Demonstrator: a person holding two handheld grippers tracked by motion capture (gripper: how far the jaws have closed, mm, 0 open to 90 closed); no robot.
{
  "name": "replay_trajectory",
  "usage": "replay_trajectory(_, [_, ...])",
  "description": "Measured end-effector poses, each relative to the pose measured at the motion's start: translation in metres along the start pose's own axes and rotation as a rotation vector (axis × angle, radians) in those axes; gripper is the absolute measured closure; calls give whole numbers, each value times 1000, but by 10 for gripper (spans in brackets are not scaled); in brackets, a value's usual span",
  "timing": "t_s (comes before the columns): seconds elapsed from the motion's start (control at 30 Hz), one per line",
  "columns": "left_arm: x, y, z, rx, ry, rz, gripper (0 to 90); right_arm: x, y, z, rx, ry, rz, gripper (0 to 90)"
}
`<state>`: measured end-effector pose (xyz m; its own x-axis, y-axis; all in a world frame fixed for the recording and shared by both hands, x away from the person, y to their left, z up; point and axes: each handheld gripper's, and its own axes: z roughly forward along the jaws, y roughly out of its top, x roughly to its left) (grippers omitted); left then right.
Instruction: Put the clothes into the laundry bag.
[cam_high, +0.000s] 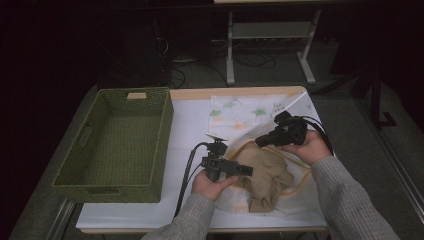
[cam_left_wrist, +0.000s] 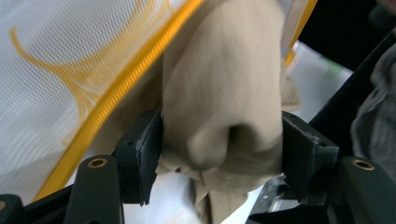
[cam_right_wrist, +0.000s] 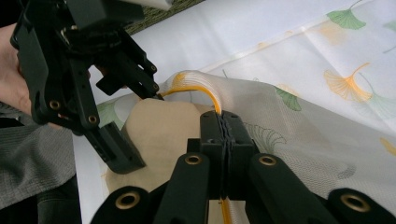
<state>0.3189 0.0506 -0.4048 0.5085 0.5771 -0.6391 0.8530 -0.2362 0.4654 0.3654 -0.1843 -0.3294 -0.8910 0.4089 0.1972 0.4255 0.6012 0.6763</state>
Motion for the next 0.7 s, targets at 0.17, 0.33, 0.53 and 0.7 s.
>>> replay_trajectory(0.17, [1, 2, 7, -7, -13, 20, 619, 0, 0, 0, -1, 1, -2, 879])
replay_trajectory(0.33, [3, 5, 11, -74, -6, 8, 764, 3, 0, -2, -6, 2, -7, 879])
replay_trajectory(0.53, [7, 12, 4, -179, 3, -38, 781, 6, 0, -9, -26, 1, -8, 879])
replay_trajectory(0.7, [8, 13, 3, -270, 46, -58, 781, 7, 2, -15, -43, 0, -7, 879])
